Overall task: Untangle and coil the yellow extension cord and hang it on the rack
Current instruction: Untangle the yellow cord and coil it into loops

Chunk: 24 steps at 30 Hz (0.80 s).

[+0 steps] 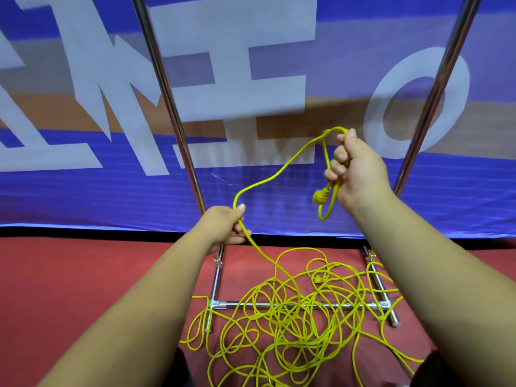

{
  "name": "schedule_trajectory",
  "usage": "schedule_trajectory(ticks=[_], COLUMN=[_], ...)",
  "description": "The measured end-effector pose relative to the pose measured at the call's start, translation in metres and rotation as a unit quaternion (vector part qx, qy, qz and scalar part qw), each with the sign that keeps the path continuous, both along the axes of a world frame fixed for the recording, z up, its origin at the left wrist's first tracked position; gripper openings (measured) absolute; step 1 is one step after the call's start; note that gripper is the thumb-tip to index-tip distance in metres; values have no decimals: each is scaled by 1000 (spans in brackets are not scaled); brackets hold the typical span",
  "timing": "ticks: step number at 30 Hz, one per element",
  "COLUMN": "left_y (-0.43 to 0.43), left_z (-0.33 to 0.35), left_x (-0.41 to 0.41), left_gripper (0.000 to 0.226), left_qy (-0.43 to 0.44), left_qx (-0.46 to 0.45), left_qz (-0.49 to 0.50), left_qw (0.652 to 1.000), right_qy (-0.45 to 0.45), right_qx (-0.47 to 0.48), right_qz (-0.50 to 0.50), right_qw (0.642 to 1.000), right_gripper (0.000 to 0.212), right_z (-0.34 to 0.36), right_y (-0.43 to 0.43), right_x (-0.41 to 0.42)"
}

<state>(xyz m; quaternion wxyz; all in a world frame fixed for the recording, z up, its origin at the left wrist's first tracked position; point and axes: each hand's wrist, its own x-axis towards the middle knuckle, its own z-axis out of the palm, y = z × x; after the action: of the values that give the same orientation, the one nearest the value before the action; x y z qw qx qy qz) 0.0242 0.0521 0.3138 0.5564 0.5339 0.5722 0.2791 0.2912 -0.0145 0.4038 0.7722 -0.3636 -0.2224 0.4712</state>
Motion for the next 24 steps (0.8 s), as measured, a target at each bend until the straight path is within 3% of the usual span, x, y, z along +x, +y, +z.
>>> schedule_trajectory(ticks=[3,7,9,11,13,16,17,18,20,22,24], left_y=[-19,-28,-29,-25,-21,-24,-26,-27,-30,-29,-29], left_z=[21,33,39,42,47,50,48,43,32,24,25], left_x=[23,37,38,33,27,17,14,11,12,17,20], left_gripper=[31,23,23,41,46,21,19,20,30,34,22], left_qy=[-128,-236,-265,-249,-159,26,122,238,413,482,474], left_qx=[-78,-162,-163,-113,-15,48,75,120,186,236,280], left_qz=[53,91,113,142,126,-25,-89,-158,-249,-252,-224], left_qw=[987,954,944,951,979,998,986,951,856,805,804], right_qy=[-28,-143,-206,-255,-262,-229,-222,-216,-206,-196,-180], right_qx=[-20,-68,-102,-148,-188,-220,-228,-234,-245,-254,-260], right_qz=[3,25,37,44,49,53,51,50,51,54,56], right_qw=[999,987,973,955,945,947,947,946,946,946,947], right_gripper=[24,23,23,23,23,24,24,25,25,25,24], right_z=[-15,-31,-37,-45,-53,-62,-64,-65,-66,-65,-65], right_y=[8,12,11,11,12,9,8,7,5,3,3], right_x=[-8,-16,-20,-21,-22,-23,-23,-24,-25,-25,-23])
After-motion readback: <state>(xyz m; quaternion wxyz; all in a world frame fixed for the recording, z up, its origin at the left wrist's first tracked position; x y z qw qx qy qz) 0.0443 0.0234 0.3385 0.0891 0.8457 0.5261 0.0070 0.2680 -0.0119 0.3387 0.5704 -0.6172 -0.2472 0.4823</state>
